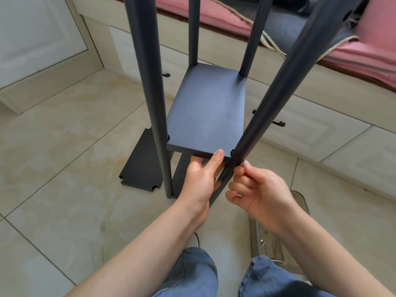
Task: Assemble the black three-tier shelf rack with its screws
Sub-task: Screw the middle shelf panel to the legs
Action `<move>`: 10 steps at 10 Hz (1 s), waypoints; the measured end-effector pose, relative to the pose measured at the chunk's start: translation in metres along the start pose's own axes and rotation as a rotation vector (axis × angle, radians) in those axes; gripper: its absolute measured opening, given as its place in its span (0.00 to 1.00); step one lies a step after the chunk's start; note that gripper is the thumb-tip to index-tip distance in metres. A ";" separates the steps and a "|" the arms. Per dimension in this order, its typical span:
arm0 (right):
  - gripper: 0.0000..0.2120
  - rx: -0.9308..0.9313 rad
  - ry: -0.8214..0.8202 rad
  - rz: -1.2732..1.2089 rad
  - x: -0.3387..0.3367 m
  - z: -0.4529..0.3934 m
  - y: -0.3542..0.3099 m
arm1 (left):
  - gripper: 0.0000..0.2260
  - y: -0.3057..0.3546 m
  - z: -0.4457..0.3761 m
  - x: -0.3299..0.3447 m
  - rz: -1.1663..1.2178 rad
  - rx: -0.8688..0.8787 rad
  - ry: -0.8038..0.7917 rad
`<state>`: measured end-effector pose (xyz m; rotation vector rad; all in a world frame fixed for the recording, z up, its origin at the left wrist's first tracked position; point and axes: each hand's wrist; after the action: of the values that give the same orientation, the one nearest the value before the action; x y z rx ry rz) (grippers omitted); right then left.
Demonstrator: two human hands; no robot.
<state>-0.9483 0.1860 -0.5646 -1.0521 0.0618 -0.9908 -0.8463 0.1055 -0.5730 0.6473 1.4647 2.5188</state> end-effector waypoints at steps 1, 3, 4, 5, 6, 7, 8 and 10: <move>0.18 0.319 -0.095 -0.387 0.004 0.002 -0.005 | 0.13 0.000 -0.001 -0.002 0.010 0.002 0.012; 0.14 -0.589 0.162 0.860 -0.007 0.005 0.005 | 0.12 0.000 -0.002 -0.002 0.027 -0.007 0.004; 0.13 -0.777 0.221 1.095 -0.006 0.004 0.007 | 0.11 -0.001 -0.001 -0.002 0.024 -0.005 -0.003; 0.17 -0.465 0.139 0.711 -0.002 0.001 0.004 | 0.10 -0.001 -0.001 -0.002 0.010 0.008 -0.005; 0.17 0.184 -0.112 -0.213 0.002 0.001 0.000 | 0.12 0.000 -0.001 -0.001 -0.007 0.018 -0.002; 0.20 0.256 -0.141 -0.294 0.001 0.001 0.000 | 0.12 0.000 -0.002 -0.002 0.005 0.010 -0.005; 0.24 -0.138 0.055 0.272 -0.004 0.000 0.001 | 0.12 0.001 -0.003 -0.003 0.019 -0.005 -0.005; 0.13 -0.871 0.241 1.184 -0.010 0.000 0.008 | 0.10 0.000 -0.002 -0.002 0.041 -0.017 -0.015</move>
<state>-0.9490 0.1940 -0.5740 -1.3577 1.2557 0.0667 -0.8449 0.1031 -0.5741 0.6992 1.4384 2.5480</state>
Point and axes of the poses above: each hand's wrist, its own z-axis away from the middle knuckle, its own x-axis out of the palm, y = z × x, and after that the axes turned 9 degrees about y, right-handed
